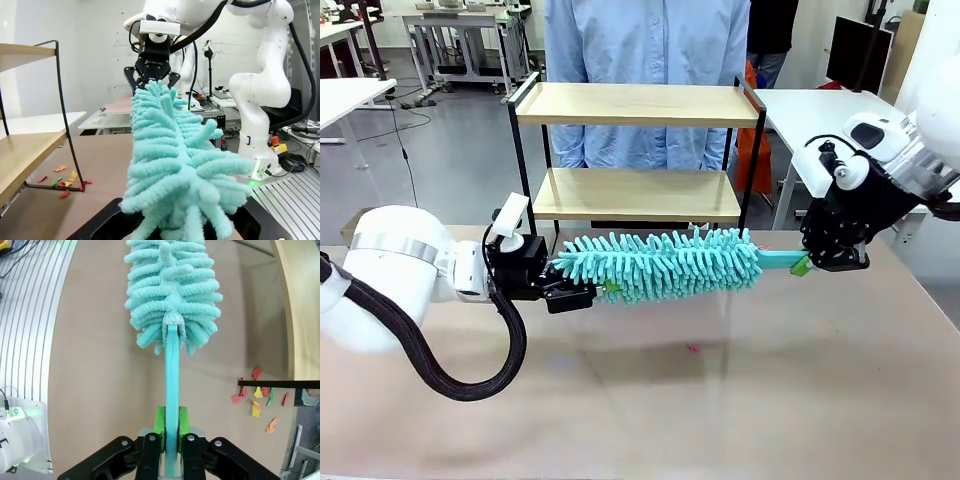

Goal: Clean the shelf.
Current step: Hand the Duster back to the human.

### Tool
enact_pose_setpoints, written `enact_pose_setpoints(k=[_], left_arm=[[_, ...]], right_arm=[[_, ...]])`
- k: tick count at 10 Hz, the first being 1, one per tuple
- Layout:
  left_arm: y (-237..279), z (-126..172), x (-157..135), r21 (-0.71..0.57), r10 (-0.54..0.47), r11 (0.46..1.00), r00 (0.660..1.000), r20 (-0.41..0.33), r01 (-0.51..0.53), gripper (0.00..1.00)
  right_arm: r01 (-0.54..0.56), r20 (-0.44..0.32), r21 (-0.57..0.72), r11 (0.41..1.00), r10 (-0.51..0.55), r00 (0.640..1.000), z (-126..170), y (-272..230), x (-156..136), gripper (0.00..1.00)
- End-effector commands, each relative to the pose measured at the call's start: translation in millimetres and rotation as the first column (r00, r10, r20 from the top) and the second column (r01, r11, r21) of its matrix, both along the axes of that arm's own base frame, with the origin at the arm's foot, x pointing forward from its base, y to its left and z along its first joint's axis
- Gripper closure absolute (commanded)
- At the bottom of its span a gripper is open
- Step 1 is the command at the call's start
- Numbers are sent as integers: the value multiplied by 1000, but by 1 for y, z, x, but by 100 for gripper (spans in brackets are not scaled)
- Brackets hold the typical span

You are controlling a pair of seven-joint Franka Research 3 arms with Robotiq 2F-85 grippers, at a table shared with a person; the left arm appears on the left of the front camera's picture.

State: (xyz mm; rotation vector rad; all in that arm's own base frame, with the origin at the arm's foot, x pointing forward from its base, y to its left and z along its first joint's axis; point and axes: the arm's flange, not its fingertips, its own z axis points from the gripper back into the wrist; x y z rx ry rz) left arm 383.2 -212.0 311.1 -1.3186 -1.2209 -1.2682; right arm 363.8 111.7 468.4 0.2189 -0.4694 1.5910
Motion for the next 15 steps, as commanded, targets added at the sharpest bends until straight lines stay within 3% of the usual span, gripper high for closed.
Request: enact_pose_setpoints(k=[1,2,3,4,5,6,8,9,10,11,13,14,15], left_arm=[[2,3,-7,-11,-25,1000,1000,7,25,100],[4,2,6,-42,-1,999,1000,-8,1,100],[1,-1,-1,-1,0,1000,1000,-3,0,100],[1,-1,-1,-1,0,1000,1000,-3,0,100],[1,-1,-1,-1,0,1000,1000,-3,0,100],[1,-1,-1,-1,0,1000,1000,-3,0,100],[1,-1,-1,-1,0,1000,1000,-3,0,100],[1,-1,-1,-1,0,1000,1000,-3,0,100],[1,-1,-1,-1,0,1000,1000,-3,0,100],[1,-1,-1,-1,0,1000,1000,-3,0,100],[1,-1,-1,-1,0,1000,1000,-3,0,100],[1,-1,-1,-1,0,1000,1000,-3,0,100],[1,-1,-1,-1,0,1000,1000,-3,0,100]], right_arm=[[-14,7,30,999,13,1000,4,5,-1,87],[-14,7,30,999,13,1000,4,5,-1,87],[-14,7,30,999,13,1000,4,5,-1,87],[-5,-3,-1,1000,5,1000,0,2,-1,31],[13,-20,73,997,-11,1000,16,-8,-1,30],[37,-28,137,990,-33,999,33,-22,-1,0],[124,-18,329,936,-125,992,67,-62,-7,0],[172,-24,460,871,-182,983,80,-88,-12,6],[247,-58,570,784,-261,963,87,-120,-19,0],[268,-72,643,718,-291,954,86,-147,-27,0],[347,-92,685,640,-397,913,82,-176,-40,0],[346,-99,698,627,-394,914,82,-177,-41,0],[356,-117,663,659,-378,918,97,-182,-37,0]])
